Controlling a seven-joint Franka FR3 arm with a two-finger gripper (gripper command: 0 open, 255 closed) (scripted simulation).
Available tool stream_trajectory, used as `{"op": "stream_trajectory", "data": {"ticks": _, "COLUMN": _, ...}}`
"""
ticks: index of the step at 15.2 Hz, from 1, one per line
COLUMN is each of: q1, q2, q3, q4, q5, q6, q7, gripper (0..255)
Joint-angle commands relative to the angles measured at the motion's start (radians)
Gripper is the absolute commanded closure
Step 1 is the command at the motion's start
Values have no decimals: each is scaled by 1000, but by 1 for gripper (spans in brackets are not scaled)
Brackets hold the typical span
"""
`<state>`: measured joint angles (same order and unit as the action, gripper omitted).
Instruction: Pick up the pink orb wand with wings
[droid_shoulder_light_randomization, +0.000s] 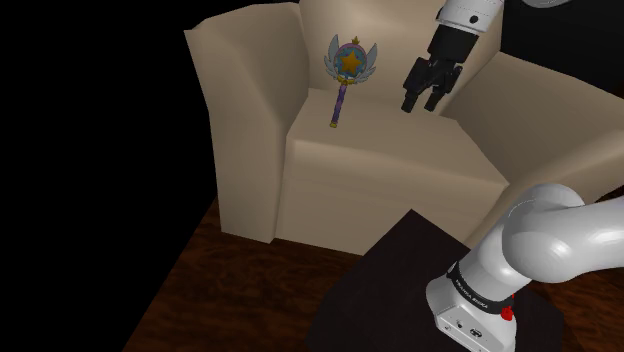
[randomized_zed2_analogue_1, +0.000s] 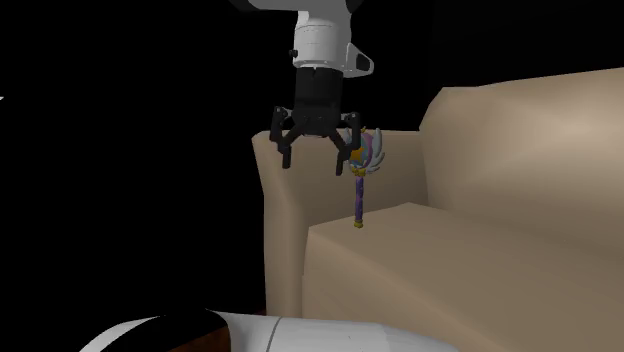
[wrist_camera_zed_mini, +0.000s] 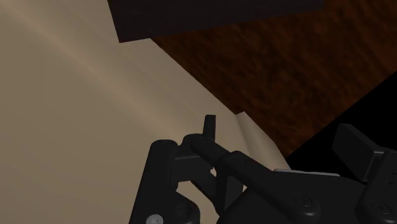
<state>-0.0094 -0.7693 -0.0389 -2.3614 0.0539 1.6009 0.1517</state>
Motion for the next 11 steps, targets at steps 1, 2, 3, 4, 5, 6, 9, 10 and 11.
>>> {"op": "stream_trajectory", "data": {"ticks": 1, "q1": 0, "q2": 0, "q3": 0, "q4": 0, "q5": 0, "q6": 0, "q7": 0, "gripper": 0}}
{"op": "stream_trajectory", "data": {"ticks": 2, "q1": 1, "q2": 35, "q3": -13, "q4": 31, "q5": -13, "q6": 3, "q7": -28, "gripper": 0}}
{"op": "stream_trajectory", "data": {"ticks": 3, "q1": 2, "q2": 70, "q3": -26, "q4": 64, "q5": -25, "q6": 5, "q7": -55, "gripper": 0}}
{"op": "stream_trajectory", "data": {"ticks": 4, "q1": 4, "q2": 106, "q3": -39, "q4": 97, "q5": -37, "q6": 6, "q7": -82, "gripper": 0}}
{"op": "stream_trajectory", "data": {"ticks": 5, "q1": 6, "q2": 141, "q3": -51, "q4": 132, "q5": -47, "q6": 7, "q7": -109, "gripper": 0}}
{"op": "stream_trajectory", "data": {"ticks": 6, "q1": 9, "q2": 177, "q3": -62, "q4": 168, "q5": -56, "q6": 7, "q7": -136, "gripper": 0}}
{"op": "stream_trajectory", "data": {"ticks": 9, "q1": 17, "q2": 285, "q3": -95, "q4": 283, "q5": -77, "q6": 2, "q7": -215, "gripper": 0}}
{"op": "stream_trajectory", "data": {"ticks": 10, "q1": 19, "q2": 322, "q3": -104, "q4": 324, "q5": -82, "q6": -2, "q7": -242, "gripper": 0}}
{"op": "stream_trajectory", "data": {"ticks": 11, "q1": 22, "q2": 359, "q3": -114, "q4": 367, "q5": -86, "q6": -6, "q7": -268, "gripper": 0}}
